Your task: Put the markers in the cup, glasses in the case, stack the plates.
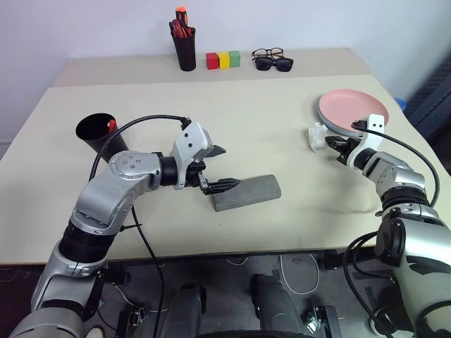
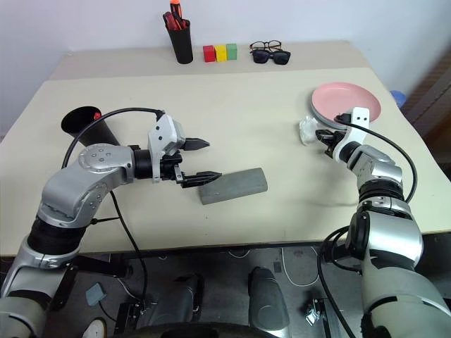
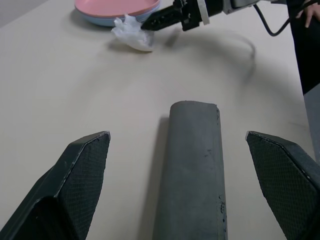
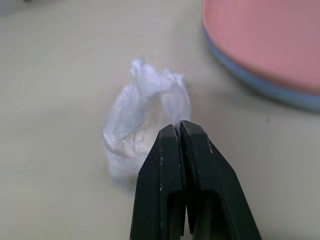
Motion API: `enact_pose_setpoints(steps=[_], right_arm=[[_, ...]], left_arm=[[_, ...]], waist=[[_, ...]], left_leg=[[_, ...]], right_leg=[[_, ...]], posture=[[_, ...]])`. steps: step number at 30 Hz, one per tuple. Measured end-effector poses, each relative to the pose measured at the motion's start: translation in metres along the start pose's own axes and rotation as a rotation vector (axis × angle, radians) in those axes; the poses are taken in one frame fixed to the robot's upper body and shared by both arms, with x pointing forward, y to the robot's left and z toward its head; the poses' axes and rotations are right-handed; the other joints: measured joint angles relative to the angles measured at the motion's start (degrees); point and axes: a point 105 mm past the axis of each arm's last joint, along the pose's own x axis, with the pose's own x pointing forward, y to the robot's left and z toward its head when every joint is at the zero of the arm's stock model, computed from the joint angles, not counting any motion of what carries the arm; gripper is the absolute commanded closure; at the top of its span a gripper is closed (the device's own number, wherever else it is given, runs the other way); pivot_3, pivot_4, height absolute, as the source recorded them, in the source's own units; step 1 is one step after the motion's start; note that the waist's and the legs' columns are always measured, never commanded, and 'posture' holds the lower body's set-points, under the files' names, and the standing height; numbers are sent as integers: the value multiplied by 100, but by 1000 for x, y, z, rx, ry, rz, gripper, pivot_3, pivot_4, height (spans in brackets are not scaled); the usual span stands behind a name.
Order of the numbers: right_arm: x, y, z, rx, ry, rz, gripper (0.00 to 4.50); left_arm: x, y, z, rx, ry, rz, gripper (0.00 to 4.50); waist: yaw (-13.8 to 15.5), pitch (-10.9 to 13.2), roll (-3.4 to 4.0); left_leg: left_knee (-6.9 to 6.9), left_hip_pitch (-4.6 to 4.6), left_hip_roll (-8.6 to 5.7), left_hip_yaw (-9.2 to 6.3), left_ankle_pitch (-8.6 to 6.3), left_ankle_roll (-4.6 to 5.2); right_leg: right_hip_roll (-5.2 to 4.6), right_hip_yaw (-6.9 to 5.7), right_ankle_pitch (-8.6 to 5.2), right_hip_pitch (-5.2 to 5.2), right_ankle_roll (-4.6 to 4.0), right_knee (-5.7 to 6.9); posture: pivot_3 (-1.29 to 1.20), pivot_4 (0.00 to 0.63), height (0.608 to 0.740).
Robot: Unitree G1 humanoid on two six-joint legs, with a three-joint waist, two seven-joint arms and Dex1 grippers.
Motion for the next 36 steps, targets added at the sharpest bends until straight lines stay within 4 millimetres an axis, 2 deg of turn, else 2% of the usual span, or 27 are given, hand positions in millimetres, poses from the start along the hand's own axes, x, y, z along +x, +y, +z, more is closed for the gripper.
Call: enact_pose_setpoints(steps=[6, 11, 13, 15, 17, 21, 25, 30, 33, 36], right_arm=[[-2, 0, 38, -51, -145, -15, 4447], [-7, -12, 87, -157, -299, -186, 4447], [-8, -17, 97, -199, -337, -270, 4447], [-8, -20, 98, -230, -340, -319, 3921], [-7, -23, 94, -249, -331, -377, 3212], [-9, -28, 93, -338, -333, -489, 1180], [-13, -29, 100, -394, -373, -541, 1180], [-13, -25, 104, -409, -401, -509, 1180], [-13, -20, 100, -421, -411, -420, 1180], [-15, -13, 84, -484, -392, -278, 1180]], left_arm=[[1, 0, 0, 0, -2, -2, 0], [2, -1, 1, -2, -7, 1, 0], [2, 0, 1, -2, -7, 7, 0], [2, 0, 1, -3, -6, 10, 0], [0, 1, 0, -5, -3, 23, 0], [-6, 0, -5, -16, 17, 52, 0], [-14, 2, -3, -19, 24, 79, 0], [-15, 3, -7, -28, 31, 98, 0], [-10, 4, 0, -23, -48, 129, 0], [-15, 8, 2, 13, -149, 198, 0]], waist=[[-31, 0, 1], [-21, 1, 1], [-21, 1, 1], [-22, 1, 1], [-24, 1, 1], [-33, 2, 4], [-26, 2, 4], [-26, 2, 4], [-21, 2, 4], [-20, 2, 3]], left_leg=[[0, 1, 0, 1, 0, 0], [-2, 0, 0, 0, 0, 0], [-3, -2, 0, 0, 0, 0], [-6, -2, 0, 0, 0, 0], [-6, -2, 0, 0, 0, 0], [-8, -3, 0, 2, 0, 0], [-7, -3, 0, 2, 0, 0], [-7, -3, 0, 2, 0, 0], [-7, -1, 0, 2, 0, 0], [-10, 0, 0, 2, 0, 0]], right_leg=[[0, 1, 0, -1, 0, 1], [0, 1, -1, -1, -1, -1], [0, 1, -1, -1, -1, -4], [0, 1, -1, -2, -1, -5], [0, 1, -1, -2, -2, -4], [0, 6, -1, -10, -2, 0], [0, 6, -1, -8, -2, 0], [0, 6, -1, -8, -2, -1], [0, 6, 0, -3, -2, -6], [0, 5, 0, -1, -1, -10]], posture=[[0, 150, 740], [0, 150, 740], [0, 150, 740], [0, 150, 740], [0, 150, 740], [0, 150, 740], [0, 150, 740], [0, 150, 740], [0, 150, 740], [0, 150, 740]])
